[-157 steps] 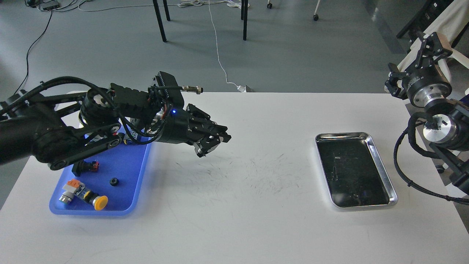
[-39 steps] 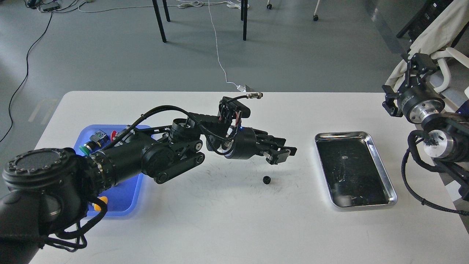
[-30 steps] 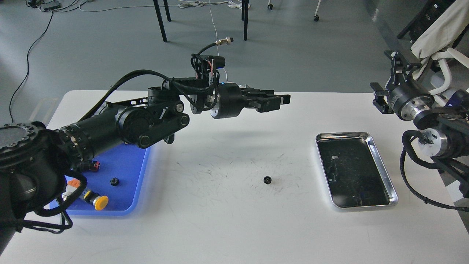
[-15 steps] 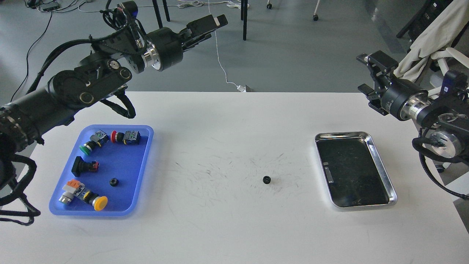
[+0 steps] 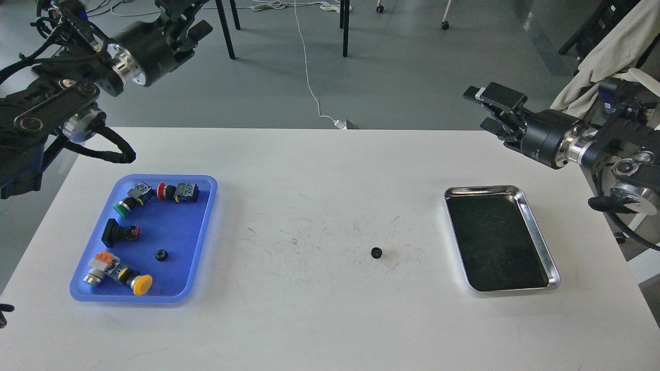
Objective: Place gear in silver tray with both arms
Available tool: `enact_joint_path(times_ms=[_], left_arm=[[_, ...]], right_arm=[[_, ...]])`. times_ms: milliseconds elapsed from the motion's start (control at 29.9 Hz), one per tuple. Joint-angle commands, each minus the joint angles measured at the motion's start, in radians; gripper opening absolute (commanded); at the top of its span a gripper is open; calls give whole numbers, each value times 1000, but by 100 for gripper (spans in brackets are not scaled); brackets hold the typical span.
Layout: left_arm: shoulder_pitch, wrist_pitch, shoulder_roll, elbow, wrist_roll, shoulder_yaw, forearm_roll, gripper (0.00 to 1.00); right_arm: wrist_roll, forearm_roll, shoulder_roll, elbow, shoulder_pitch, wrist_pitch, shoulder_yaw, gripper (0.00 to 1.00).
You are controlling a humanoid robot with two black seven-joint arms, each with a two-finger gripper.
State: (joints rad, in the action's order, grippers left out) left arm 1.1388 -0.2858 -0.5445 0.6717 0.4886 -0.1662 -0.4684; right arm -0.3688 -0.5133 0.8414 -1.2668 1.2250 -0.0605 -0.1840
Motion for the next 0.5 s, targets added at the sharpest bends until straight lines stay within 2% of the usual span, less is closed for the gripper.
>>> enact_joint_path(times_ms=[0, 134, 200, 334, 468], left_arm=[[-57, -13, -20, -1, 0, -10, 62, 92], [-96, -19, -37, -3, 0, -15, 112, 95], [-111, -27, -43, -1, 0, -22, 142, 98], [-126, -4, -43, -1, 0, -33, 162, 99], [-129, 23, -49, 3, 0, -42, 168, 99]], right_arm=[[-39, -53, 5, 7, 33, -39, -69, 99], [-50, -51, 2, 1, 87, -38, -104, 99], [-77, -53, 1, 4, 97, -38, -103, 99], [-116, -59, -5, 1, 108, -33, -97, 99], [-120, -79, -19, 1, 113, -53, -106, 99]])
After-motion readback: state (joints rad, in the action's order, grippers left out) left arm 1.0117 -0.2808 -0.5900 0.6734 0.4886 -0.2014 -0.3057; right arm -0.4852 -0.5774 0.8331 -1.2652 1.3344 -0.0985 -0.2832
